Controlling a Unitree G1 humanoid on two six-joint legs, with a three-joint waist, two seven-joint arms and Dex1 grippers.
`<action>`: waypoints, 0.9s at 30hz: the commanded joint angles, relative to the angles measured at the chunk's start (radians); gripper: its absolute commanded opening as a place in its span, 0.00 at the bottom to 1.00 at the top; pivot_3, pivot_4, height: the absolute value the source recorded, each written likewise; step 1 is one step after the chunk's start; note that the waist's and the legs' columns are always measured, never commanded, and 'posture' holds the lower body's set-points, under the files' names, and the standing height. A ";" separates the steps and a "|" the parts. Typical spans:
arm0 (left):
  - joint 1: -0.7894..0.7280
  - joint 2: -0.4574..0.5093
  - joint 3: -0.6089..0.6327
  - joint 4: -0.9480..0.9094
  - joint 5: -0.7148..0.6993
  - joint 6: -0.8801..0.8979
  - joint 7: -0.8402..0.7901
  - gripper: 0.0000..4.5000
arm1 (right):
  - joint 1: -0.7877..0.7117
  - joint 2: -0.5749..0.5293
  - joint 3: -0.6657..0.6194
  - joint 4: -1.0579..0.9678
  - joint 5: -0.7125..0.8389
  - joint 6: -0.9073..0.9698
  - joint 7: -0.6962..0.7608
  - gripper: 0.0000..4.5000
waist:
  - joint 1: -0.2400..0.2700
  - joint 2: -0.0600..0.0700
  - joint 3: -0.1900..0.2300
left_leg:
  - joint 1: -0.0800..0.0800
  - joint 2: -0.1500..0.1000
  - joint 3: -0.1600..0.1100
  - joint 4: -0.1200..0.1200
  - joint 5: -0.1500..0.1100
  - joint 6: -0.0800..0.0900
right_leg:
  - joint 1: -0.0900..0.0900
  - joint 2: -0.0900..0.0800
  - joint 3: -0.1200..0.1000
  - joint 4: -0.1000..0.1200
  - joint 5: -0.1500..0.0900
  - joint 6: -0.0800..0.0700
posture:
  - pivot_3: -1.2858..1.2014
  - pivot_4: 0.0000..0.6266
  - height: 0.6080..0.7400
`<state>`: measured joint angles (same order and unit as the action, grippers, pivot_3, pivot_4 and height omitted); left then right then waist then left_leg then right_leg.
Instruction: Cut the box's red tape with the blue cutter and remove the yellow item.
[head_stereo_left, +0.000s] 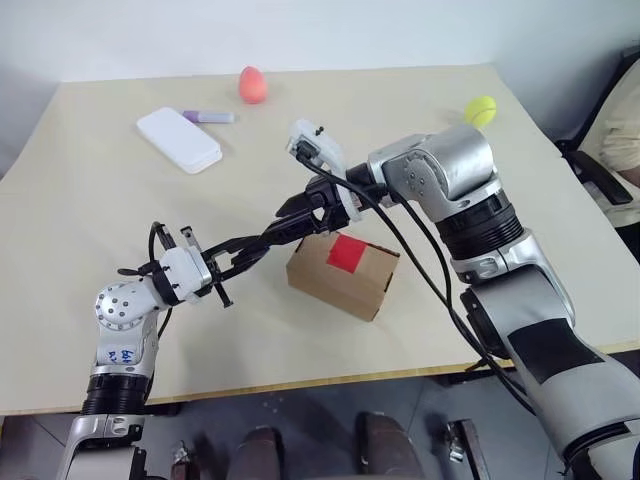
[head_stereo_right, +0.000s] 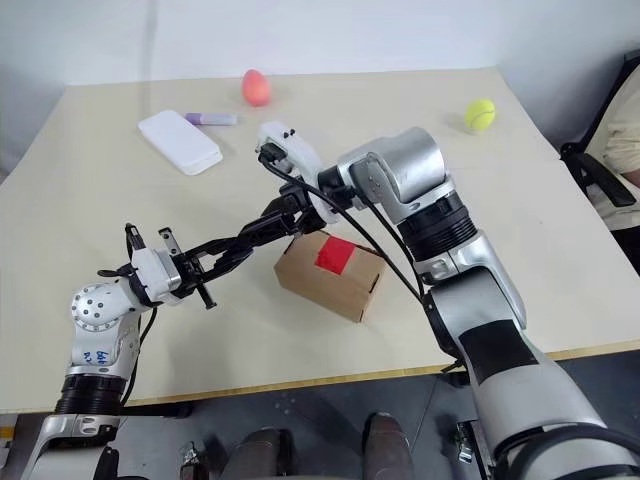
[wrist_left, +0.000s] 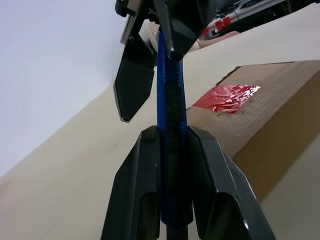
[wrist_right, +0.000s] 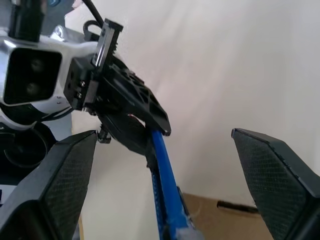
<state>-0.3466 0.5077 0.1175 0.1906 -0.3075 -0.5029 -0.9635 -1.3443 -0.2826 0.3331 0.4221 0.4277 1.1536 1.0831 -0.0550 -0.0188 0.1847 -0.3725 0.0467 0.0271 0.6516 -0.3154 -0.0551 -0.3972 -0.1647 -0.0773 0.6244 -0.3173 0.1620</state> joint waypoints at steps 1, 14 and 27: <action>-0.009 0.010 0.009 -0.030 0.000 -0.012 0.023 0.10 | -0.029 -0.003 0.001 0.017 -0.012 -0.034 0.033 0.99 | 0.001 0.000 0.000 | 0.000 0.000 0.000 0.000 0.000 0.000 | 0.000 0.000 0.000 0.000 0.000 0.000 | 0.52 0.24 1.00; -0.012 0.024 0.012 -0.022 -0.003 -0.007 0.045 0.10 | -0.031 -0.017 0.011 0.013 -0.039 -0.056 0.084 0.05 | 0.000 0.000 0.000 | 0.000 0.000 0.000 0.000 0.000 0.000 | 0.000 0.000 0.000 0.000 0.000 0.000 | 0.52 0.24 1.00; -0.008 0.109 0.117 -0.025 0.009 0.265 0.216 0.70 | 0.016 -0.088 -0.071 -0.145 0.007 0.018 0.034 0.04 | -0.001 0.000 0.000 | 0.000 0.000 0.000 -0.001 0.000 0.000 | 0.000 0.000 0.000 0.000 0.000 0.000 | 0.52 0.24 1.00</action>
<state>-0.3521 0.5782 0.1719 0.1747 -0.2793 -0.2759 -0.7729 -1.3282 -0.3517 0.2985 0.3159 0.4153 1.1542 1.1313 -0.0561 -0.0188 0.1847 -0.3726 0.0468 0.0270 0.6509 -0.3155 -0.0552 -0.3973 -0.1647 -0.0775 0.6244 -0.3172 0.1621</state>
